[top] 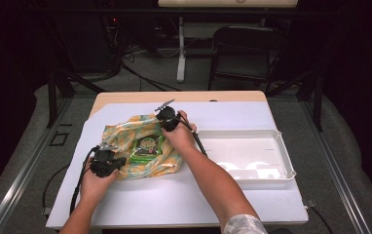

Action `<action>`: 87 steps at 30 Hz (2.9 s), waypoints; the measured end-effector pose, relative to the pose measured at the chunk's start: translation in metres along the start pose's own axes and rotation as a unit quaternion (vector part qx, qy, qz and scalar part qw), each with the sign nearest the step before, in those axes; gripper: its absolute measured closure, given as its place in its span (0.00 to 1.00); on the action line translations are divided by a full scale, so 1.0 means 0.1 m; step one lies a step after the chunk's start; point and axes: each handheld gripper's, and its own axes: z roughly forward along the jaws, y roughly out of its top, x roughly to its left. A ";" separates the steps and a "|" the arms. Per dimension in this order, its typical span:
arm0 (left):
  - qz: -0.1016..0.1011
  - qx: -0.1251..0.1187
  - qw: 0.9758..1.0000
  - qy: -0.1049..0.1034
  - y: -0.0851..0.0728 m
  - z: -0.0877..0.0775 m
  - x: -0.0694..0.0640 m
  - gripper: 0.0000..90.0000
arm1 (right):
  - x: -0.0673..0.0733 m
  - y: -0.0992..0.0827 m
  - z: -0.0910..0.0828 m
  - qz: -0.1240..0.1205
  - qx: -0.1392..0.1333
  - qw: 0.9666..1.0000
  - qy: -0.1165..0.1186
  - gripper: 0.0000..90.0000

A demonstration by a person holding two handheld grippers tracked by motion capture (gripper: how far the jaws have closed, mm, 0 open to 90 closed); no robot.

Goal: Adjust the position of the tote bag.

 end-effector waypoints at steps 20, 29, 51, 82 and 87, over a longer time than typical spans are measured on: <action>-0.004 -0.009 1.000 -0.002 0.01 -0.01 0.00 0.95 | -0.01 -0.02 0.04 0.008 0.000 1.000 0.020 0.91; -0.012 -0.026 1.000 -0.007 0.02 -0.06 0.03 0.89 | 0.11 -0.11 -0.17 0.005 -0.021 0.999 0.040 0.70; -0.029 -0.067 0.997 -0.029 0.43 -0.13 -0.05 0.77 | 0.39 -0.26 -0.69 -0.014 -0.062 0.995 0.074 0.71; -0.081 -0.018 0.995 -0.051 0.44 0.33 0.07 0.58 | 0.46 -0.52 -0.41 0.103 0.002 0.992 0.075 0.69; -0.085 -0.012 0.995 -0.057 0.43 0.36 0.06 0.60 | 0.49 -0.54 -0.37 0.107 0.008 0.991 0.081 0.73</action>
